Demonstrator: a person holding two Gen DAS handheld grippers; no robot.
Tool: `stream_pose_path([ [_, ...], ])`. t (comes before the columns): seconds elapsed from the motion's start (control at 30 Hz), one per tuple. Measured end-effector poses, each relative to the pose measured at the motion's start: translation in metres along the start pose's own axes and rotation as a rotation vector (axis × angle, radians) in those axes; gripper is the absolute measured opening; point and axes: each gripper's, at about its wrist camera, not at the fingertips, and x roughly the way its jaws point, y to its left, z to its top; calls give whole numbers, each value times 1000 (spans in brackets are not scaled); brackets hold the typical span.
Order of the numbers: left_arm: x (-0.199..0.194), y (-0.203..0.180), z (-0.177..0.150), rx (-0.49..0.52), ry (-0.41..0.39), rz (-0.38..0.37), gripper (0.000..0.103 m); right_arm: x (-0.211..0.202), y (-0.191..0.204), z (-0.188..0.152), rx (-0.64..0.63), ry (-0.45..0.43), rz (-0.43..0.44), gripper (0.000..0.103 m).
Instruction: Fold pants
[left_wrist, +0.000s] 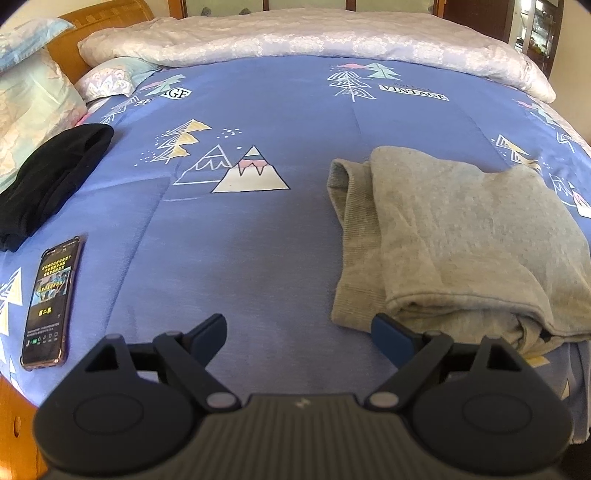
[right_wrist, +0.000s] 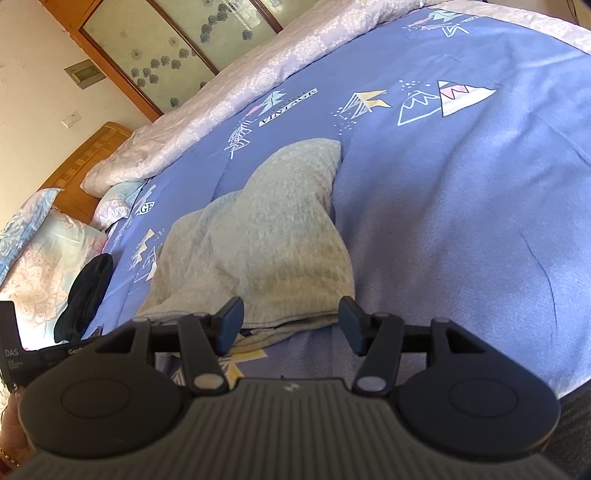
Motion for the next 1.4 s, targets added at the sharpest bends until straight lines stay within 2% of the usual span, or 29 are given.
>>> stream_pose_path([
  [0.1, -1, 6, 2, -22, 6, -39, 90, 1, -1, 0, 4, 2, -4, 59],
  [0.33, -11, 26, 23, -85, -53, -232, 100, -3, -3, 11, 5, -44, -17, 59],
  [0.43, -6, 20, 36, -57, -75, -257, 103, -2, -9, 19, 4, -56, -21, 61],
  [0.6, 25, 2, 56, -14, -40, -290, 103, 6, -13, 32, -14, -60, -17, 61],
  [0.77, 64, -7, 71, -27, -7, -294, 103, 22, -16, 51, -45, -59, -9, 69],
  [0.83, 78, -10, 76, -41, 19, -333, 103, 31, -16, 60, -67, -58, -3, 76],
  [0.97, 97, -27, 78, -36, 54, -406, 102, 61, -17, 80, -124, -40, -9, 77],
  [1.0, 99, -33, 76, -29, 51, -404, 102, 71, -18, 85, -128, -32, -12, 78],
  [1.07, 99, -44, 70, 11, 31, -390, 94, 88, -22, 94, -117, -6, 2, 78],
  [1.13, 96, -51, 62, 59, -3, -364, 76, 107, -24, 100, -91, 38, 57, 77],
  [1.17, 94, -52, 59, 75, -18, -363, 69, 119, -25, 100, -71, 86, 93, 77],
  [1.2, 91, -51, 56, 75, -28, -362, 60, 128, -24, 98, -56, 133, 117, 66],
  [1.23, 87, -49, 55, 66, -37, -371, 53, 131, -20, 96, -69, 143, 108, 56],
  [1.27, 82, -46, 54, 52, -45, -381, 50, 128, -8, 93, -152, 124, 83, 47],
  [1.3, 77, -43, 53, 39, -52, -387, 47, 123, 1, 91, -213, 118, 100, 29],
  [1.4, 65, -36, 52, -17, -72, -408, 44, 99, 21, 86, -285, 58, 149, 27],
])
